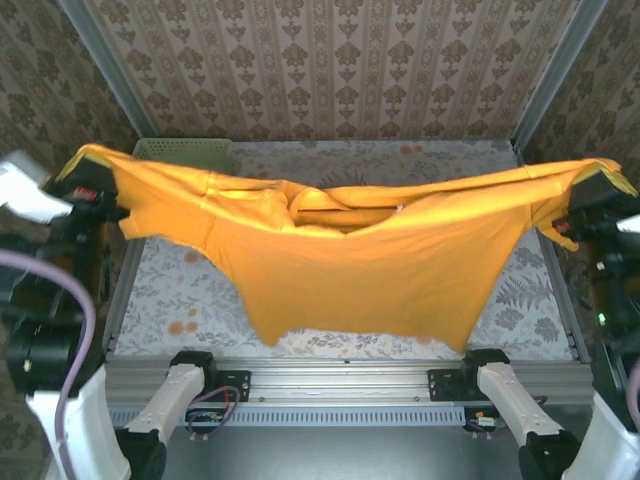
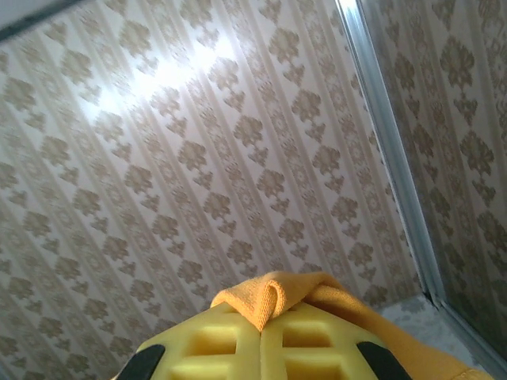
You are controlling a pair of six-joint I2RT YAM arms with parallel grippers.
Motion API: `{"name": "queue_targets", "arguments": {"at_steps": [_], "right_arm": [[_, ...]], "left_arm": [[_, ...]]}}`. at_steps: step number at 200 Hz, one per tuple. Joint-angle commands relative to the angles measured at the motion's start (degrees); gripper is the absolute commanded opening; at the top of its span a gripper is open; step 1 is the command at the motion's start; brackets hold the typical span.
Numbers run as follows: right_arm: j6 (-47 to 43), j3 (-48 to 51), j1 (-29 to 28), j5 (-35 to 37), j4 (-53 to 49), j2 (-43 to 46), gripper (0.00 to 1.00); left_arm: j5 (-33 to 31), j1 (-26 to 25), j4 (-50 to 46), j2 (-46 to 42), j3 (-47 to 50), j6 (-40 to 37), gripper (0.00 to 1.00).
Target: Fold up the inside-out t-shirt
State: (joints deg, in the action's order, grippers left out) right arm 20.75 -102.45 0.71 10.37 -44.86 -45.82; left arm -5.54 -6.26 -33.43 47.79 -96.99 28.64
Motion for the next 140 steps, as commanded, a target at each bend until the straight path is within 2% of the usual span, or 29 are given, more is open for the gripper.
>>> {"name": "queue_targets", "arguments": {"at_steps": [1, 42, 78, 105, 140], "right_arm": [[0.02, 5.68, 0.26, 3.46, 4.32, -5.65, 0.00], [-0.80, 19.45, 0.58, 6.21, 13.72, -13.87, 0.00], [1.11, 27.08, 2.66, 4.97, 23.67, -26.12, 0.00], [3.99, 25.92, 4.53, 2.12, 27.07, -39.13, 0.00], [5.35, 17.60, 4.83, 0.01, 27.88, -54.49, 0.00]], "left_arm": [[3.03, 0.47, 3.09, 8.29, 2.85, -0.16, 0.00], [3.97, 0.40, 9.87, 22.87, 8.60, 2.37, 0.00], [4.89, -0.47, 16.38, 38.46, 9.57, 4.30, 0.00], [2.85, -0.98, 20.00, 50.60, 7.71, 6.48, 0.00], [-0.09, -1.94, 21.14, 65.87, -1.17, 8.26, 0.00]]}}
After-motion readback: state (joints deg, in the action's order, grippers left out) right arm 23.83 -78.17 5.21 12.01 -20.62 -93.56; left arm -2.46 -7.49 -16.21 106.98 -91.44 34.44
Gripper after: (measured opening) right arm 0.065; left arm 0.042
